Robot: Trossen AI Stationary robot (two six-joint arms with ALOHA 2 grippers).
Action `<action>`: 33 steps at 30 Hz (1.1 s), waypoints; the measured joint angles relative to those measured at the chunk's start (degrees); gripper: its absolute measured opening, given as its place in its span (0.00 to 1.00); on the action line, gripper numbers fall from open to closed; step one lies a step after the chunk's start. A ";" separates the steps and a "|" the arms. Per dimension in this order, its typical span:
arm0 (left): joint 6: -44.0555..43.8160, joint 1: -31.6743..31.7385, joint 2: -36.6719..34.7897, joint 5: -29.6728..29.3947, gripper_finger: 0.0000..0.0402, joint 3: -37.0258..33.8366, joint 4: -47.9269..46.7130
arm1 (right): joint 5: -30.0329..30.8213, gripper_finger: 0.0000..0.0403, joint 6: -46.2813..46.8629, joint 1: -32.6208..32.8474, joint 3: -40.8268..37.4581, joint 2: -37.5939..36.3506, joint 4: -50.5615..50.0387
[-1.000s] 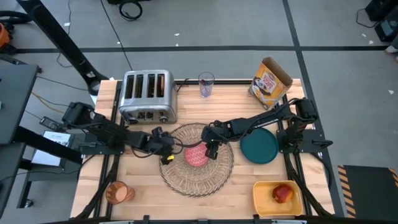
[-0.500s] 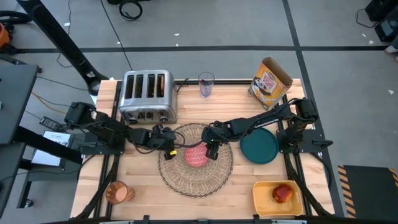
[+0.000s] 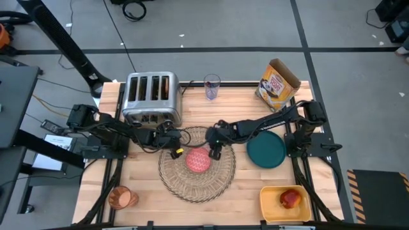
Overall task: Arrange a breakfast setting
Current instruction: Adjust the brown placemat
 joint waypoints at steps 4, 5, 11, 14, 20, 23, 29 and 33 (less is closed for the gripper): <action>-0.02 0.00 0.00 0.00 0.59 0.00 0.17 | -5.71 0.38 -2.43 -0.62 0.00 1.00 1.69; -0.02 0.00 0.00 0.00 0.59 0.00 0.20 | -5.72 0.38 -2.73 -0.53 0.04 1.11 1.68; 1.73 -0.04 -1.15 0.47 0.59 4.24 -3.16 | -6.23 0.38 -1.26 -0.41 0.00 -0.63 -5.22; 2.96 -0.65 -2.57 0.58 0.59 8.80 -9.58 | -9.80 0.38 -1.26 1.32 -0.02 -0.75 -8.20; 2.78 -4.24 -3.87 3.65 0.59 18.97 -29.91 | -9.84 0.38 -0.03 5.85 -5.00 -0.26 -6.60; 2.34 -7.92 -4.26 5.62 0.59 20.57 -35.76 | -7.96 0.38 0.29 6.71 -7.29 -0.26 -3.22; -3.28 -14.20 -4.47 6.38 0.59 19.96 -39.53 | -7.95 0.38 -2.63 5.95 -11.65 -0.24 7.65; -7.26 -16.75 -4.46 6.38 0.59 19.96 -40.61 | -7.99 0.38 -6.83 5.20 -12.98 -0.24 11.26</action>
